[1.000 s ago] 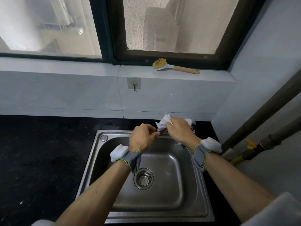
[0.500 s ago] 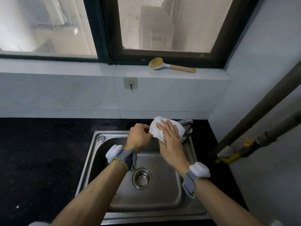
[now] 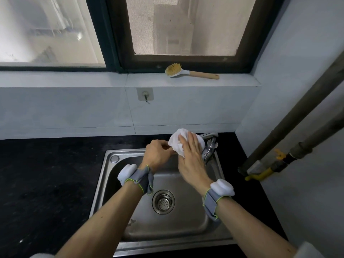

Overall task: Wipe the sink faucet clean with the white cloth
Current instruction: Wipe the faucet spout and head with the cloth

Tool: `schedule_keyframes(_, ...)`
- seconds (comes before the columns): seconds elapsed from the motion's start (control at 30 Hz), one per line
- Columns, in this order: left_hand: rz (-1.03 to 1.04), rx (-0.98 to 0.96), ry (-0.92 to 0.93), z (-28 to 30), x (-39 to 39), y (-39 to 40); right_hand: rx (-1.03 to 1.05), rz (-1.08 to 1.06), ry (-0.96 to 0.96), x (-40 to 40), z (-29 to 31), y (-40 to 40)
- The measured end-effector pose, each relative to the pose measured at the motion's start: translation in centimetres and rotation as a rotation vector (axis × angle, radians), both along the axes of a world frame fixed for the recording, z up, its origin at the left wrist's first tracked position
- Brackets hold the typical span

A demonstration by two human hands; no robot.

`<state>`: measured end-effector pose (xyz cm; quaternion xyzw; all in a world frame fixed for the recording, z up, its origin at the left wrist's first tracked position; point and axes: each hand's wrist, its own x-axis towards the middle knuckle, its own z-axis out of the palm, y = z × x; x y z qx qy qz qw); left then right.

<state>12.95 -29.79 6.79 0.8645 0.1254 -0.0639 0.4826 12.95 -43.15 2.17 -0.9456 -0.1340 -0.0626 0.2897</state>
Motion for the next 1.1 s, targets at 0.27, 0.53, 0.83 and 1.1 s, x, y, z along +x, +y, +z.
schedule_keyframes(0.27, 0.042, -0.019, -0.013, -0.6, 0.3, 0.0, 0.206, -0.191, 0.072, 0.6, 0.3, -0.7)
schedule_keyframes(0.53, 0.046, -0.012, 0.006, -0.7, 0.4, 0.1, 0.300, -0.384, 0.124, 0.1, 1.2, 3.5)
schedule_keyframes(0.83, 0.008, -0.023, -0.011, -0.8, 0.6, 0.3, 1.093, -0.854, 0.175, 1.8, 3.6, 3.8)
schedule_keyframes(1.1, -0.015, -0.016, 0.007, -0.9, 0.6, 0.6, 1.587, -0.811, 0.665, 2.6, 3.1, 3.0)
